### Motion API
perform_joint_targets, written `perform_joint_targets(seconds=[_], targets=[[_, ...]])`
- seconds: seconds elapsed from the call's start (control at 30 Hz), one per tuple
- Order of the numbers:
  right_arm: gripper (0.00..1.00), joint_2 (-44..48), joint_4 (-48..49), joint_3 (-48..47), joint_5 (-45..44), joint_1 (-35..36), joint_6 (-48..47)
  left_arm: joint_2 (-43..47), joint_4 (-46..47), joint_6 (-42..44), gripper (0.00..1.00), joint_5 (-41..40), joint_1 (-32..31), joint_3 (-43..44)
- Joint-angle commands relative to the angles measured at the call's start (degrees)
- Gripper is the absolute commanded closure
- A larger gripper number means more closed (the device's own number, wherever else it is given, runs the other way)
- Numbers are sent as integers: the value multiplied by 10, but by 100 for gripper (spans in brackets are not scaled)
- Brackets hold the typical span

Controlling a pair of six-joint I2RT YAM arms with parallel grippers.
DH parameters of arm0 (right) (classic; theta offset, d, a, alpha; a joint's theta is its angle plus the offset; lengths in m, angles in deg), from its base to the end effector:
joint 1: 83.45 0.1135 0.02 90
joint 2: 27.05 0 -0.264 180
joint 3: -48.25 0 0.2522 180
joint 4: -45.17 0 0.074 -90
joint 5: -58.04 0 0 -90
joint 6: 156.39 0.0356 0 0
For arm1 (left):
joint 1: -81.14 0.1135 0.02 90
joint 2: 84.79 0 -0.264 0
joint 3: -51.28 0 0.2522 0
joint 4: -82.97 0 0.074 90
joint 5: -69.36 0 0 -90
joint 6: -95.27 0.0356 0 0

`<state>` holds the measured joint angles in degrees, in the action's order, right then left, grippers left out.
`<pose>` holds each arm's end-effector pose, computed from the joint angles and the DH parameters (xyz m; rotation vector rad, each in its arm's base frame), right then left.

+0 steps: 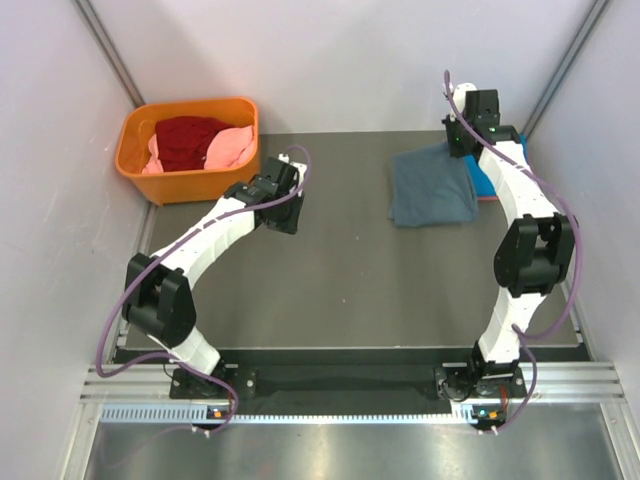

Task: Fold and stack the t-shirts
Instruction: Neatly place the folded tshirt to the corner

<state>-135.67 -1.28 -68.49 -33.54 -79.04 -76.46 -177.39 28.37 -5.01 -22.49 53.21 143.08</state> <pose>0.4387 0.0328 0.3313 -0.2676 2.2248 -0.0844 0.3066 -0.1612 0.2835 0.3788 2.5236 -0.2212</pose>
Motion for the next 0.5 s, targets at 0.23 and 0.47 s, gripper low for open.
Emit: perform_joint_targets(seconds=[0.23,0.47], targets=[[100,-64,-48,-165,-82,-21,-78,20,36,11,70,15,-1,-12],[100,-63,-49,-190,-113,-29,-123,19,37,11,70,16,-1,-15]])
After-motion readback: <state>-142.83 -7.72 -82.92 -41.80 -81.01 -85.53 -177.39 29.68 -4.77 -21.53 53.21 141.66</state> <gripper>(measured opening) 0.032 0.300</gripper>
